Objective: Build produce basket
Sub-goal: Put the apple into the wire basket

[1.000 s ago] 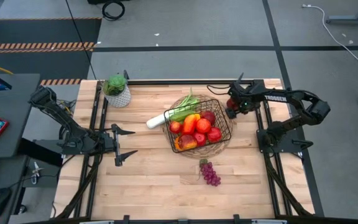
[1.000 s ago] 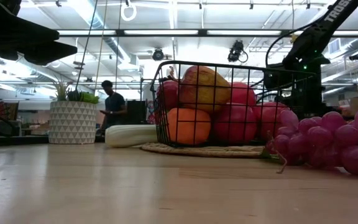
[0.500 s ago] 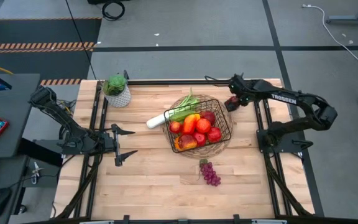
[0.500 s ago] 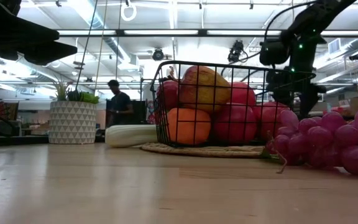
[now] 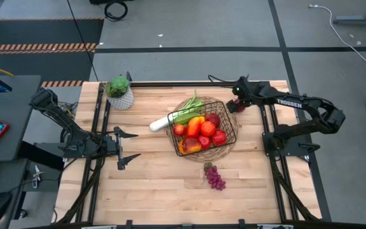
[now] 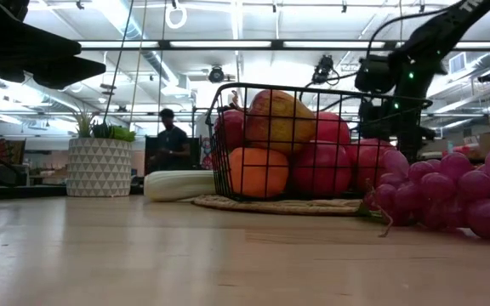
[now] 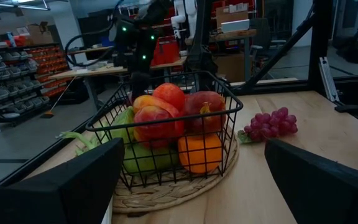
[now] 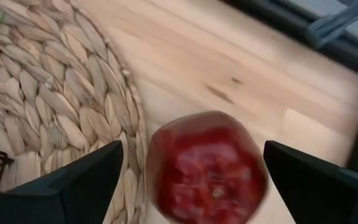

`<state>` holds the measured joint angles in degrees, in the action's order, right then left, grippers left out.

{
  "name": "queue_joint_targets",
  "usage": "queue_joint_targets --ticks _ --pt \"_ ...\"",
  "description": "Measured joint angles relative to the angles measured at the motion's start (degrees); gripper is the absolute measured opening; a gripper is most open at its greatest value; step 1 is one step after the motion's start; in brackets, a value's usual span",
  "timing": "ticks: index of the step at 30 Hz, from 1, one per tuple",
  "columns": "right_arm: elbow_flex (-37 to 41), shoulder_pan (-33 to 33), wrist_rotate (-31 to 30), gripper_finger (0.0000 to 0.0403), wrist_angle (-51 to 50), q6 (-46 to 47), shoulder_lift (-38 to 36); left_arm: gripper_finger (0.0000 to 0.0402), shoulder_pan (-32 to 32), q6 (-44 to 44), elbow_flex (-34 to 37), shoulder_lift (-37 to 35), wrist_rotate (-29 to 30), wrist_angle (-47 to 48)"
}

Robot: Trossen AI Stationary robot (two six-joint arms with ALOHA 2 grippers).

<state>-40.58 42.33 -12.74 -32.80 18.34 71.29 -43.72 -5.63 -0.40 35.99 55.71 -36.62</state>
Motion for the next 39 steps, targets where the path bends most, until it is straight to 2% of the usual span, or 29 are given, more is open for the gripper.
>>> queue_joint_targets --ticks 10,15,22,26,33,36,39 --pt "10.01 0.13 0.65 0.0396 12.18 1.27 -0.05 0.0396 0.0 0.0 -0.02 0.0 0.0 0.0" --pt "10.52 0.15 1.24 0.039 11.03 2.69 -0.11 0.0396 0.0 0.0 0.0 0.0 0.01 0.0" --pt "10.1 0.17 2.43 0.0355 9.56 2.58 -0.33 0.0396 -0.02 0.0 -0.02 0.0 0.01 0.0" --pt "6.4 0.17 5.61 0.0358 2.67 2.5 -0.94 0.0396 0.0 0.0 0.0 0.0 0.01 0.0" --pt "-7.57 0.15 10.86 0.0359 -10.39 2.16 -3.88 0.0396 -0.02 0.0 0.0 0.0 0.01 0.0" --pt "-14.53 -0.14 13.8 0.036 -13.6 2.11 -5.36 0.0396 -0.02 0.0 -0.01 0.0 0.0 0.0" --pt "-20.27 -1.31 18.89 0.036 -12.53 2.58 -7.16 0.0396 -0.01 0.0 -0.01 0.0 0.01 0.0"
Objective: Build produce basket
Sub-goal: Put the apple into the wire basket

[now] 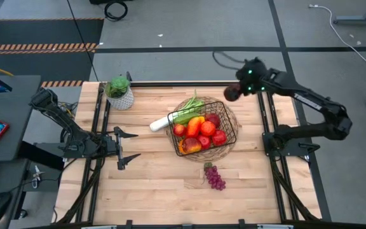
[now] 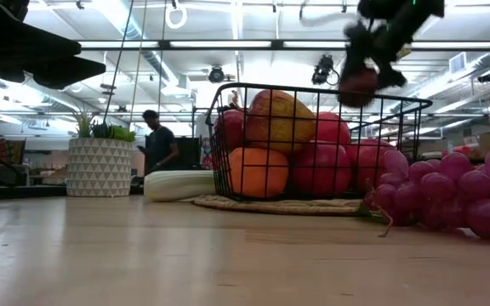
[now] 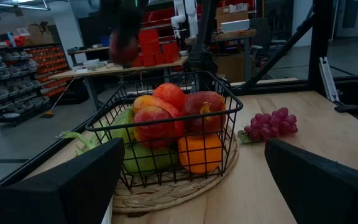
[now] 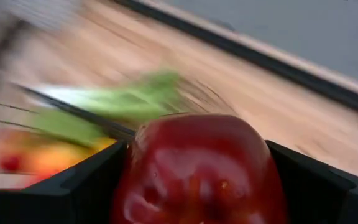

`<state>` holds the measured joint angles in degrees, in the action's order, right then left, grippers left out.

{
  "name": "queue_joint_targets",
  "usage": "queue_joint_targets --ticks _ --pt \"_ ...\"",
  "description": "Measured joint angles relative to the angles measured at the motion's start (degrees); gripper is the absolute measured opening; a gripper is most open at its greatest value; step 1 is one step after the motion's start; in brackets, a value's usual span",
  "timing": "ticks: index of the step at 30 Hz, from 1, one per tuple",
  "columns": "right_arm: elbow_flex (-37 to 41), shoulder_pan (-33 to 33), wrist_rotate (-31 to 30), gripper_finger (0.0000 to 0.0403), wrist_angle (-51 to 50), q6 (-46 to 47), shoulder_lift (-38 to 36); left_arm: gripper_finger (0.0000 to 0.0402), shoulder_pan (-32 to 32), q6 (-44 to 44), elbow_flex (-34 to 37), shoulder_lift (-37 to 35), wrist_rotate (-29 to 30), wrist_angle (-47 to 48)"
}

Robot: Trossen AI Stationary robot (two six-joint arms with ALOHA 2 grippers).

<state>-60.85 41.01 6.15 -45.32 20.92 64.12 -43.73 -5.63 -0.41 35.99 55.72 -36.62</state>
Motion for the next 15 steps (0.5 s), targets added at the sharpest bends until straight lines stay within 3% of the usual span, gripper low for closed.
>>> queue_joint_targets --ticks 7,15 --pt "-2.97 -5.87 11.99 0.0361 12.01 10.01 -1.88 0.0396 -0.01 0.0 0.01 0.0 0.01 0.0" --pt "-2.98 -20.68 12.15 0.0361 25.37 11.56 3.86 0.0396 0.01 0.0 0.0 0.0 -0.01 0.0"
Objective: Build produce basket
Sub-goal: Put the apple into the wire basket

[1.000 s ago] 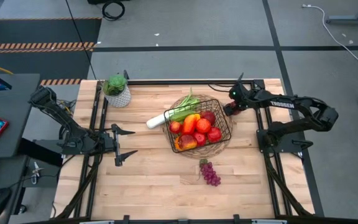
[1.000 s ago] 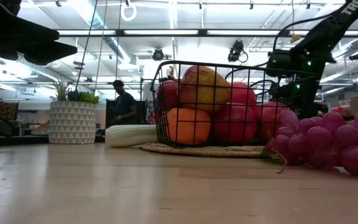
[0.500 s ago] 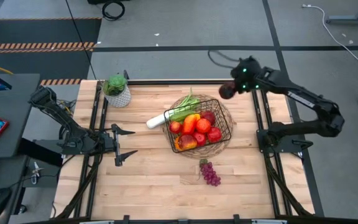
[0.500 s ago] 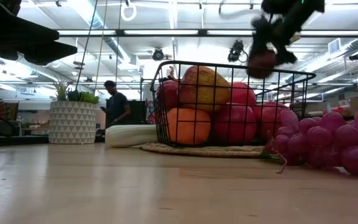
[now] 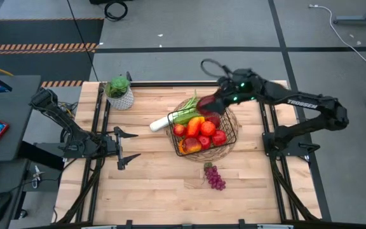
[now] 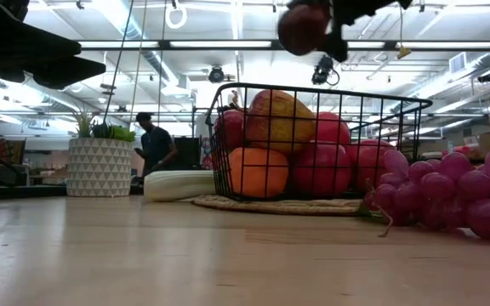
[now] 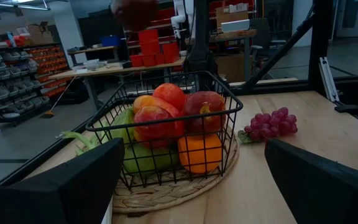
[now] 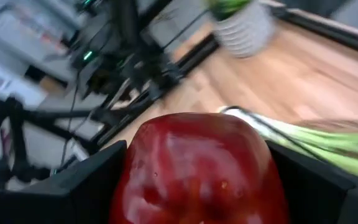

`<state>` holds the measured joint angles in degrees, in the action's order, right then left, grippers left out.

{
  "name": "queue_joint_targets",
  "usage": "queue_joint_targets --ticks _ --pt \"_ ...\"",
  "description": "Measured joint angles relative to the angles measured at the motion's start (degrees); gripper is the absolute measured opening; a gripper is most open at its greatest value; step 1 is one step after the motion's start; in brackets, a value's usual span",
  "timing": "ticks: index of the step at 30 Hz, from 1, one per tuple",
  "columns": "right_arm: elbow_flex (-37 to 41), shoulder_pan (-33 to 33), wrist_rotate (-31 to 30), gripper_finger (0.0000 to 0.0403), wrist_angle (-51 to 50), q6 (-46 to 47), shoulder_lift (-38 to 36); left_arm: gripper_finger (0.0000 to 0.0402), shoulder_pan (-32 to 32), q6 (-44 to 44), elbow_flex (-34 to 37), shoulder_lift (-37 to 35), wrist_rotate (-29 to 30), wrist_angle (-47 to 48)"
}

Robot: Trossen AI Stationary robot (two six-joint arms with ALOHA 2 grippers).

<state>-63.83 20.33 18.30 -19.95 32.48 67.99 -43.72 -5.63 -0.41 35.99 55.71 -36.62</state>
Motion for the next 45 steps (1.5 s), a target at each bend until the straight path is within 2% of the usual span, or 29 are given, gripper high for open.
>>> queue_joint_targets --ticks 7,12,18,21,27,32,36,39,42,45 --pt "0.0 -9.31 0.01 0.0362 2.75 -13.37 5.52 0.0396 -0.01 0.0 -0.01 0.0 0.01 0.01" --pt "0.0 -14.64 -4.41 0.0362 6.74 -24.28 9.77 0.0396 -0.01 0.0 0.0 0.0 0.01 0.01" --pt "0.0 -19.27 -8.29 0.0362 13.28 -45.51 13.38 0.0396 -0.02 0.0 0.0 0.0 0.02 0.0" --pt "0.0 -21.74 -14.23 0.0362 13.58 -58.21 13.7 0.0396 -0.01 0.0 0.0 0.0 0.02 0.0" --pt "-0.02 -26.49 -35.69 0.0362 13.21 -78.14 13.54 0.0396 0.0 0.0 0.0 0.0 0.01 0.01" --pt "-0.02 -30.32 -48.29 0.0362 12.53 -92.45 13.53 0.0396 0.0 0.0 0.0 -0.02 0.0 0.0" --pt "-0.02 -32.77 -54.09 0.0362 12.44 -100.66 13.53 0.0396 0.0 0.0 -0.02 0.0 0.0 0.02" --pt "-0.02 -34.71 -56.31 0.0362 12.46 -104.64 13.54 0.0396 -0.02 0.0 0.0 0.0 0.0 0.03" --pt "-0.04 -36.36 -58.46 0.0362 13.55 -107.4 14.48 0.0396 0.0 0.0 -0.01 0.0 0.02 0.02" --pt "-0.02 -36.95 -58.92 0.0362 14.62 -106.21 15.43 0.0396 0.0 0.0 -0.02 0.0 0.0 0.02"
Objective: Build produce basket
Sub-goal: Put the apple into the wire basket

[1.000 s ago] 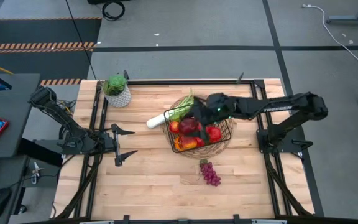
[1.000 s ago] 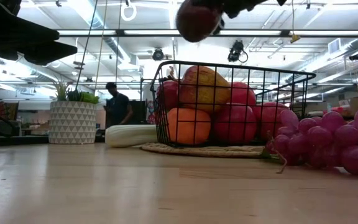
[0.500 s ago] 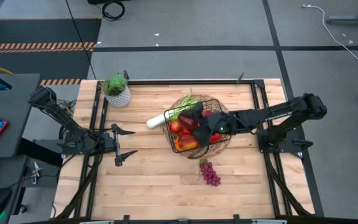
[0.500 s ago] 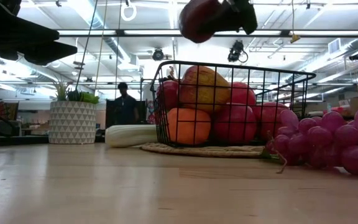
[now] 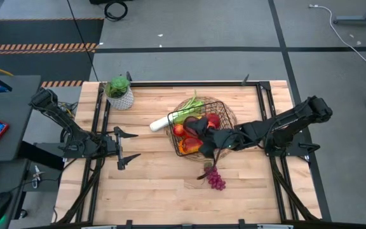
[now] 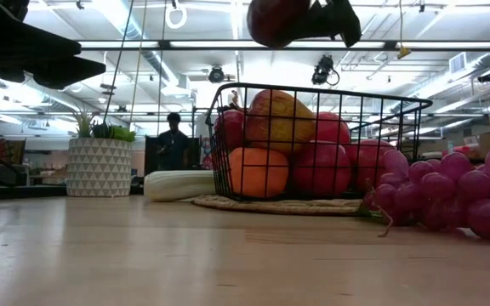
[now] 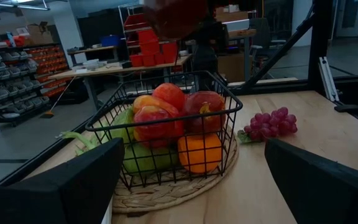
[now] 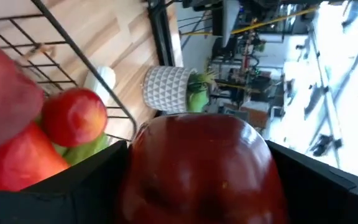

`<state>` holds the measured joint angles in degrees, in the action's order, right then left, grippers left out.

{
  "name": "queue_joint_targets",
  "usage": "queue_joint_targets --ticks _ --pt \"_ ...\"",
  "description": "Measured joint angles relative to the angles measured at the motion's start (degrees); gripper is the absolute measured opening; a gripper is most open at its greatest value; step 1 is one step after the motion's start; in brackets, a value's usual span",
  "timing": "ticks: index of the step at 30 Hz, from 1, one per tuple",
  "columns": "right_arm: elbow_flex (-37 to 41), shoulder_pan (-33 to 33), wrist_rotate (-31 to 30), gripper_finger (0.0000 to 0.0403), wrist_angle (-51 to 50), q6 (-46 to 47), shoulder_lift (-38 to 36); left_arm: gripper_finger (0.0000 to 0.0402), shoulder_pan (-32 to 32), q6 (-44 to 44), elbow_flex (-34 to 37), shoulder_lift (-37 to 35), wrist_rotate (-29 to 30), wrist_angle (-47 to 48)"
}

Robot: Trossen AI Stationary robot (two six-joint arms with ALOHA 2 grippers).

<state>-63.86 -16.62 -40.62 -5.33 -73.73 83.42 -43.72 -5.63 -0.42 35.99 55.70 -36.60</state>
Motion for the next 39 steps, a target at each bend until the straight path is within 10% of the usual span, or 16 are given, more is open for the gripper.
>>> queue_joint_targets --ticks 13,24,32,39 --pt "0.0 4.38 -5.26 0.0362 -2.68 57.2 -4.71 0.0396 0.0 0.0 0.02 0.0 0.0 0.17" --pt "0.0 13.86 31.97 0.0362 -4.79 101.74 -13.36 0.0396 -0.01 0.0 0.01 0.0 0.0 0.18" --pt "0.0 18.34 60.48 0.0362 8.39 113.58 -14.17 0.0396 -0.01 0.0 0.02 0.0 0.02 0.2" --pt "-0.02 19.1 65.84 0.0362 18.43 115.66 -14.21 0.0396 0.0 0.0 0.02 0.0 0.01 0.2"
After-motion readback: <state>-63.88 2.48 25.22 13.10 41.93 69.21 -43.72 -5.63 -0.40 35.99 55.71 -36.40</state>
